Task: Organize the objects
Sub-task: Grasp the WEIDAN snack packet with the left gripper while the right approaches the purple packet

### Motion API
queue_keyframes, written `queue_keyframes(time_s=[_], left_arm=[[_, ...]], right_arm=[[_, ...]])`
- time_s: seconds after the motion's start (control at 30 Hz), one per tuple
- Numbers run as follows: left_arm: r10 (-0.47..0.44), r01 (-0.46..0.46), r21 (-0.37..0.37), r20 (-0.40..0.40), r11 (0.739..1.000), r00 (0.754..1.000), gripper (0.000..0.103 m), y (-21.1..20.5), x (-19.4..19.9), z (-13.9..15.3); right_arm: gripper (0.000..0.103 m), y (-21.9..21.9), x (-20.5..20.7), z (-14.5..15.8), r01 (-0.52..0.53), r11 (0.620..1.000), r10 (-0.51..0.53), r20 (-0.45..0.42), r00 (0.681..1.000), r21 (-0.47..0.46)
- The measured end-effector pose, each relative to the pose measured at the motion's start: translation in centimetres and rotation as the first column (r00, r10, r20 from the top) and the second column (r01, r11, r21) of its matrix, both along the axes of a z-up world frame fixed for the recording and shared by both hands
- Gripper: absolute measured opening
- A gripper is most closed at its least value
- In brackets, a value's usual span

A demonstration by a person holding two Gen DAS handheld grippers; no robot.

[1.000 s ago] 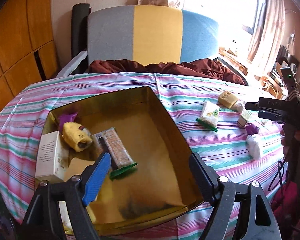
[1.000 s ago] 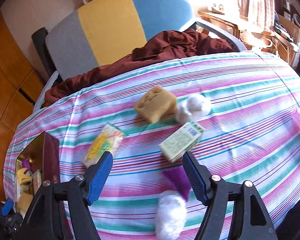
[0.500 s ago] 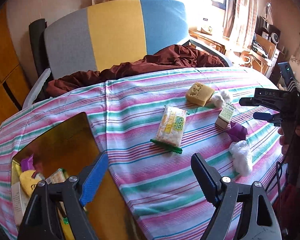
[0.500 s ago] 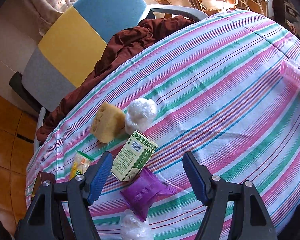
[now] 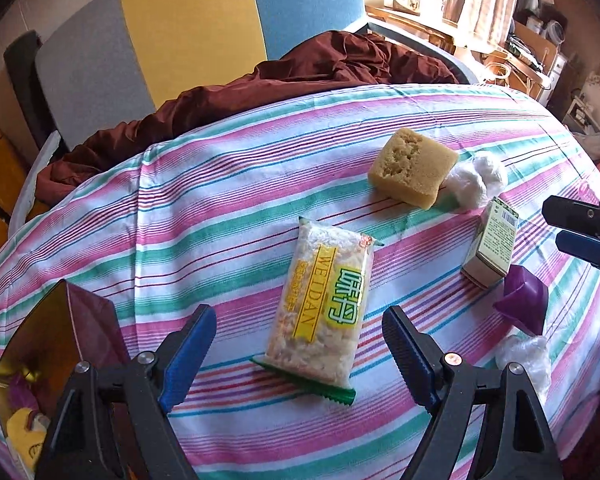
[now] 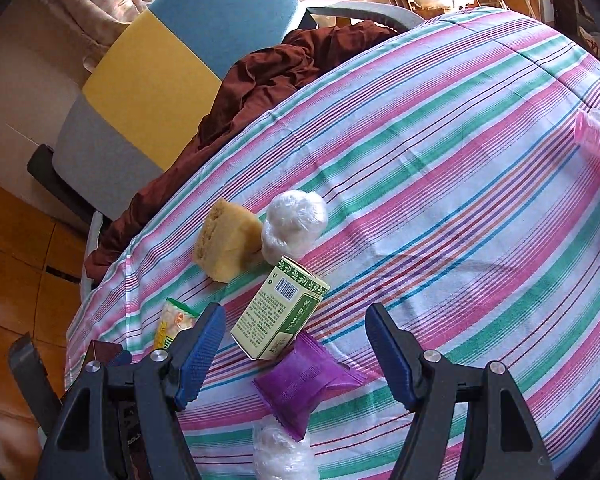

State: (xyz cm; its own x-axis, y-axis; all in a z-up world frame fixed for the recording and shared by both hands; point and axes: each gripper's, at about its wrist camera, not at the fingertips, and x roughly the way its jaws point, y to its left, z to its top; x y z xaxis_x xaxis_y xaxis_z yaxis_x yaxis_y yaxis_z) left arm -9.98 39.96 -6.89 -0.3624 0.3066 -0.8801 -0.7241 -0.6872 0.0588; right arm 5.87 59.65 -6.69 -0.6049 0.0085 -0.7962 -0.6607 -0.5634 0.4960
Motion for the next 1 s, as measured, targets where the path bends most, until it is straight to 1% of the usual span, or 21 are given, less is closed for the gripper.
queue_keyframes(time_s=[0.07,0.2,0.27,0.33,0.37,0.4,0.53,0.67,0.83,0.93,1.0], left_arm=[[-0.003,0.003,0.001,0.016,1.0,1.0,0.087,0.6,-0.5,-0.5],[-0.002,0.003,-0.021,0.01,1.0,1.0,0.088,1.7,-1.3,-1.4],[-0.002,0.002,-0.022,0.024,1.0,1.0,0.088,2.2,-1.6,-1.9],[0.012,-0.012,-0.016,0.043,1.0,0.999,0.088,2.5,-2.0,-2.5],[0.021,-0.02,-0.018,0.063,1.0,0.998,0.086,2.4,-2.3,-2.8],[0.029,-0.028,-0.012,0.064,1.0,0.998,0.086,2.4,-2.3,-3.1],[0.041,-0.041,-0.006,0.05,0.999,0.998,0.086,2.3,-2.4,-3.2],[0.05,-0.05,-0.004,0.077,0.999,0.996,0.087,2.4,-2.7,-3.3],[0.052,-0.051,-0.016,0.068,0.999,0.996,0.087,2.5,-2.5,-3.2],[0.045,-0.043,-0.024,0.056,0.999,0.997,0.081,2.4,-1.9,-3.1],[0.045,-0.045,-0.017,0.049,0.999,0.998,0.073,2.1,-1.5,-3.0]], right_arm=[[0.074,0.0,0.0,0.0,0.002,1.0,-0.002,0.0,1.0,0.003],[0.074,0.2,0.1,-0.1,0.01,1.0,-0.01,0.005,1.0,-0.004],[0.074,0.3,0.1,-0.3,0.013,1.0,-0.013,0.008,1.0,-0.01],[0.074,0.3,0.1,-0.3,0.016,1.0,-0.016,0.01,1.0,-0.008],[0.074,0.3,0.1,-0.3,0.018,1.0,-0.017,0.013,1.0,-0.007],[0.074,0.3,0.1,-0.4,0.019,1.0,-0.018,0.015,1.0,-0.008],[0.074,0.4,0.1,-0.5,0.022,1.0,-0.022,0.018,1.0,-0.011],[0.074,0.7,0.3,-0.7,0.036,0.999,-0.036,0.024,0.999,-0.019],[0.074,1.1,0.3,-1.0,0.052,0.998,-0.051,0.041,0.998,-0.027],[0.074,1.0,0.3,-1.2,0.05,0.998,-0.048,0.049,0.998,-0.03],[0.074,1.0,0.2,-1.2,0.045,0.999,-0.043,0.053,0.998,-0.028]])
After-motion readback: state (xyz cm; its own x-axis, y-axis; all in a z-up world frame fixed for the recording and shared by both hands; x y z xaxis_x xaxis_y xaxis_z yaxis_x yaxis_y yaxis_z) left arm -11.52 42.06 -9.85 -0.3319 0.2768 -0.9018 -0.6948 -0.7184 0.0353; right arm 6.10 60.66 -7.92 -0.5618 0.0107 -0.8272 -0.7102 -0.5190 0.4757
